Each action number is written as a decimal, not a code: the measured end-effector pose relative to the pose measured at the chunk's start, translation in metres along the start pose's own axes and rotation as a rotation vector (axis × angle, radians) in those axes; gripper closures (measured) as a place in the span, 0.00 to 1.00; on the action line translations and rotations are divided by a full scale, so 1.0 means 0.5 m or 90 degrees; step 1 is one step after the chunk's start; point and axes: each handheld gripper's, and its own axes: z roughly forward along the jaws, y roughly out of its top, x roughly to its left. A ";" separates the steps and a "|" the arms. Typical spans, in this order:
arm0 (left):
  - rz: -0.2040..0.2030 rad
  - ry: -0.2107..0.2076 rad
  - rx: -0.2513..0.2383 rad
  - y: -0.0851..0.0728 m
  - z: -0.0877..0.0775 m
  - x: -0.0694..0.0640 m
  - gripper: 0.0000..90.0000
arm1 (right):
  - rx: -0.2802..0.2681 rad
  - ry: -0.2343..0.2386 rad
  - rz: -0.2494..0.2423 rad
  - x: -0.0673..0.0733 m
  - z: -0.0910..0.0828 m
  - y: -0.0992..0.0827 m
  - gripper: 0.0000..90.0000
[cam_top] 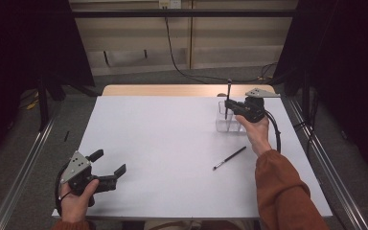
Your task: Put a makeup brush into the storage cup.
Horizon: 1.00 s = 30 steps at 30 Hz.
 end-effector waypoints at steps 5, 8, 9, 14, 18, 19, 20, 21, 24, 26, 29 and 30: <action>0.000 0.002 0.001 0.000 0.000 0.001 0.03 | 0.001 0.001 0.002 0.000 0.003 -0.004 0.93; -0.002 0.001 0.000 0.000 0.000 0.000 0.03 | 0.004 0.002 0.004 0.000 0.003 -0.011 0.93; -0.002 0.002 0.001 0.000 0.001 0.000 0.03 | 0.006 0.002 0.003 -0.001 0.004 -0.013 0.93; -0.003 0.001 0.000 -0.001 0.000 0.000 0.03 | 0.007 0.000 0.015 -0.003 0.003 -0.020 0.93; -0.003 0.003 0.000 -0.001 0.001 0.000 0.03 | 0.013 0.000 0.007 -0.003 0.004 -0.021 0.93; -0.006 0.004 -0.001 -0.001 0.001 0.000 0.03 | 0.015 0.003 0.010 -0.004 0.006 -0.024 0.93; -0.005 0.006 -0.002 -0.001 0.000 -0.001 0.03 | 0.015 0.003 0.012 -0.004 0.007 -0.026 0.93; -0.007 0.006 -0.004 -0.001 0.000 -0.001 0.03 | 0.014 0.002 0.016 -0.005 0.007 -0.027 0.93; -0.008 0.010 -0.003 -0.001 0.000 0.000 0.03 | 0.010 -0.003 0.018 -0.006 0.007 -0.027 0.89; -0.008 0.009 -0.003 -0.001 0.000 0.000 0.03 | 0.012 -0.004 0.017 -0.007 0.005 -0.024 0.87; -0.008 0.009 -0.003 -0.001 0.000 0.000 0.03 | 0.013 -0.002 0.027 -0.011 0.002 -0.025 0.83; -0.007 0.008 -0.003 -0.001 0.000 0.000 0.03 | 0.013 -0.004 0.028 -0.011 0.001 -0.026 0.82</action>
